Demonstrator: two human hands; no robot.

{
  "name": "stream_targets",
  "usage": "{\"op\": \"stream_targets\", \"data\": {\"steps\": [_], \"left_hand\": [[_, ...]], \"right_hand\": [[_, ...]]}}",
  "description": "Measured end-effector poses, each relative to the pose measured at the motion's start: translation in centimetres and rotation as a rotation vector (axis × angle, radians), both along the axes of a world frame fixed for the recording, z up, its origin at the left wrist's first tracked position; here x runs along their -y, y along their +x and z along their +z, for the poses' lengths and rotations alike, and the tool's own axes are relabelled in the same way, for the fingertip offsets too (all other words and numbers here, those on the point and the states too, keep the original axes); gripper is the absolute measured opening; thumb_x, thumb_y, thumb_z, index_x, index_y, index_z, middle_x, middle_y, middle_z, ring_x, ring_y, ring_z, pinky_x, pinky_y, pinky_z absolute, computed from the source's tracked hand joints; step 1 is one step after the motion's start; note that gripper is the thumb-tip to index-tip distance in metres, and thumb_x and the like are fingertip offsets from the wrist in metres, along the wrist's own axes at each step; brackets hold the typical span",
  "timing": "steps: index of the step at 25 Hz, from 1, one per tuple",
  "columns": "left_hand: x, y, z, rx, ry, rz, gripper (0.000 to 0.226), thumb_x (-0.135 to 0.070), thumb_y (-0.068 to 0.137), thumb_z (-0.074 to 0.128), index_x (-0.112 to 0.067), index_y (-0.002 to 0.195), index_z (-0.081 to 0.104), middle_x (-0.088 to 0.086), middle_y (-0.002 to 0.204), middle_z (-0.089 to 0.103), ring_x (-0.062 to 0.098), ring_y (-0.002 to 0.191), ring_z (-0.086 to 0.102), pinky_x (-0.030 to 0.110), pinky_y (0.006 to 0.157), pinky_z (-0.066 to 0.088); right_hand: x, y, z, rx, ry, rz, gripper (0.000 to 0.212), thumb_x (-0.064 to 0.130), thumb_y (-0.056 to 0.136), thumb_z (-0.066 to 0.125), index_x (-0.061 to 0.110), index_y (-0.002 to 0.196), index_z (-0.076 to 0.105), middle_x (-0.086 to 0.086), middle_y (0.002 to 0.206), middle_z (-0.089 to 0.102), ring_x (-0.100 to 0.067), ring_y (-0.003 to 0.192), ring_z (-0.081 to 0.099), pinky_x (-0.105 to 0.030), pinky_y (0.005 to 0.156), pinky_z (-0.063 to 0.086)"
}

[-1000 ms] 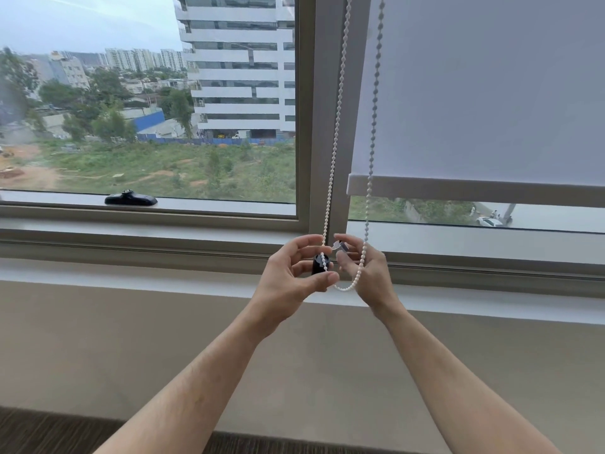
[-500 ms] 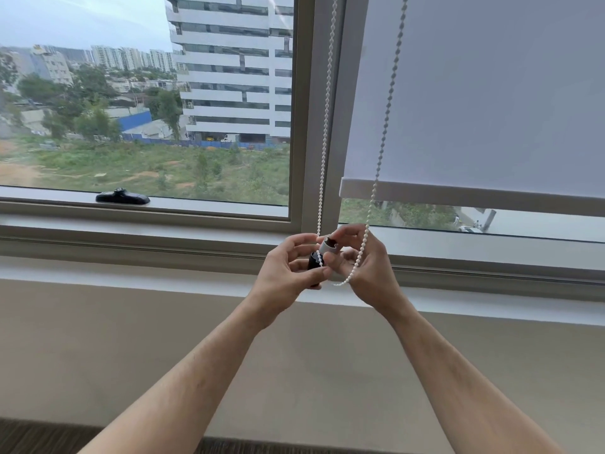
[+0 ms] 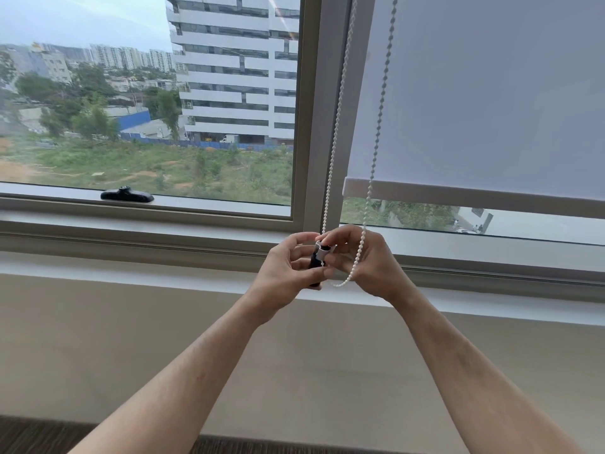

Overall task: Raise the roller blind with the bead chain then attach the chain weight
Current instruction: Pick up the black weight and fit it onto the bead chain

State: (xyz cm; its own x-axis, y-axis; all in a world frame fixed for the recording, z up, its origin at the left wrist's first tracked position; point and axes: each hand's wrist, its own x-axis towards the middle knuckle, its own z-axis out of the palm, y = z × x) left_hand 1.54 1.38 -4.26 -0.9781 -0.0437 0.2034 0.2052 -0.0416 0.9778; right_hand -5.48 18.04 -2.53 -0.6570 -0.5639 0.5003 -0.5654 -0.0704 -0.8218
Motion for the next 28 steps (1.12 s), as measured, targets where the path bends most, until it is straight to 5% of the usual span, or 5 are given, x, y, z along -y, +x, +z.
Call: {"op": "stream_targets", "data": {"steps": [6,13,28], "left_hand": [[0.3,0.2,0.2,-0.002,0.001,-0.023,0.054,-0.002,0.075,0.08,-0.016,0.122,0.057,0.012,0.109,0.073,0.023,0.086,0.068,0.058,0.082,0.055],[0.1,0.5,-0.1,0.005,0.036,-0.024,0.053,-0.003,0.076,0.078,-0.013,0.123,0.055,0.009,0.106,0.073,0.023,0.085,0.068,0.055,0.079,0.056],[1.1,0.9,0.8,-0.011,0.016,-0.122,0.049,0.01,0.084,0.065,-0.016,0.124,0.056,0.008,0.104,0.07,0.021,0.086,0.068,0.048,0.074,0.061]], "right_hand": [[-0.1,0.1,0.9,-0.089,0.133,-0.018,0.026,-0.003,0.08,0.076,0.007,0.103,0.073,0.013,0.085,0.071,-0.004,0.076,0.068,-0.02,0.074,0.05],[-0.1,0.2,1.1,-0.168,0.203,-0.122,0.022,0.014,0.078,0.077,0.021,0.098,0.074,-0.001,0.086,0.072,-0.017,0.081,0.07,-0.033,0.079,0.057],[-1.0,0.3,3.9,-0.194,0.371,-0.016,0.025,-0.001,0.085,0.071,0.013,0.105,0.073,-0.003,0.1,0.076,-0.016,0.093,0.072,-0.034,0.089,0.057]]}}
